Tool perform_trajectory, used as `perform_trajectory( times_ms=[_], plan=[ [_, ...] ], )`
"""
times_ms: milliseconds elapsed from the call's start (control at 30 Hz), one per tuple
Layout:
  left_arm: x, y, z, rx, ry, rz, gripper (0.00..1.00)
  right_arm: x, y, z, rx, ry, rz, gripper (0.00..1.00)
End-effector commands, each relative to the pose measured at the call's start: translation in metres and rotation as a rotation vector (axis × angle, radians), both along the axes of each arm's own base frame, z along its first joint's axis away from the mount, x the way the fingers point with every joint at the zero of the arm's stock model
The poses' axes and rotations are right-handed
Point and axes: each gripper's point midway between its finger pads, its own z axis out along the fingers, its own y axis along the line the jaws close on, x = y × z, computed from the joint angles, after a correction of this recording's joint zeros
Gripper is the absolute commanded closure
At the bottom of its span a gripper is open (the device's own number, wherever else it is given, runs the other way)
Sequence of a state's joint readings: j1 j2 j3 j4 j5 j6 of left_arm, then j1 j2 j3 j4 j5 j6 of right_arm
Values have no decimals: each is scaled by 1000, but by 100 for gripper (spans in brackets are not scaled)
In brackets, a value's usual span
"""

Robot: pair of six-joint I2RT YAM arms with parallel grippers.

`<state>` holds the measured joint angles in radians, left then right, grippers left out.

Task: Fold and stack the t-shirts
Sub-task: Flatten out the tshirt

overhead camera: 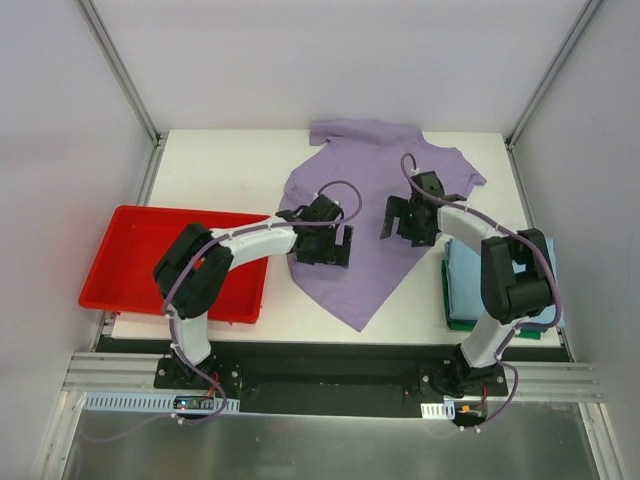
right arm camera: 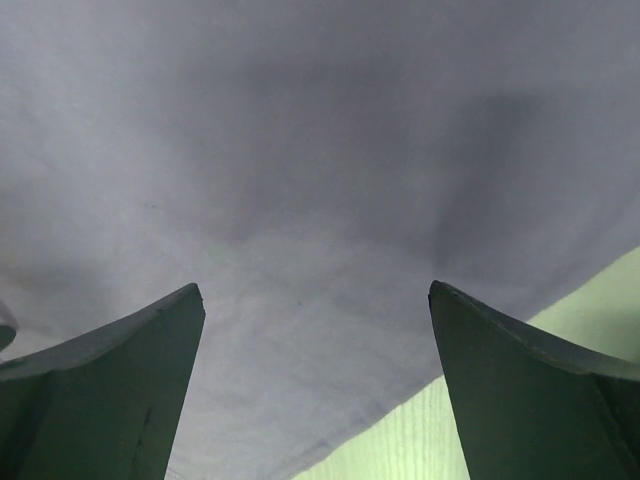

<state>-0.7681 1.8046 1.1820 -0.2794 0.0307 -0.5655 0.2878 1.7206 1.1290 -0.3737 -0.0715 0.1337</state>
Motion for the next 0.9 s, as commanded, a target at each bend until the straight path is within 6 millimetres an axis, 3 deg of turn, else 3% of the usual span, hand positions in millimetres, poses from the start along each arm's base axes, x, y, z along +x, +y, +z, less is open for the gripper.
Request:
perform_trajectory(
  times_ms=[0, 133, 300, 433, 567, 633, 733, 867],
  plan=[
    [38, 5, -5, -7, 35, 45, 1, 4, 18, -7, 105, 6, -60, 4],
    [71, 27, -21, -3, 93, 112, 1, -3, 21, -26, 111, 52, -94, 4],
    [131, 33, -13, 8, 93, 110, 1, -21, 45, -41, 177, 101, -112, 4],
    [193, 30, 10, -16, 32, 116, 1, -30, 92, -32, 262, 67, -55, 3],
    [232, 31, 59, -62, -96, 113, 1, -29, 129, -12, 283, 3, 25, 3],
    [235, 32, 90, -75, -161, 102, 1, -26, 135, -1, 290, -22, 62, 3],
    [223, 35, 127, -96, -214, 80, 1, -20, 123, 19, 235, -101, 86, 3],
    [185, 39, 144, -81, -210, 56, 1, -21, 93, 47, 110, -191, 128, 4]
  ],
)
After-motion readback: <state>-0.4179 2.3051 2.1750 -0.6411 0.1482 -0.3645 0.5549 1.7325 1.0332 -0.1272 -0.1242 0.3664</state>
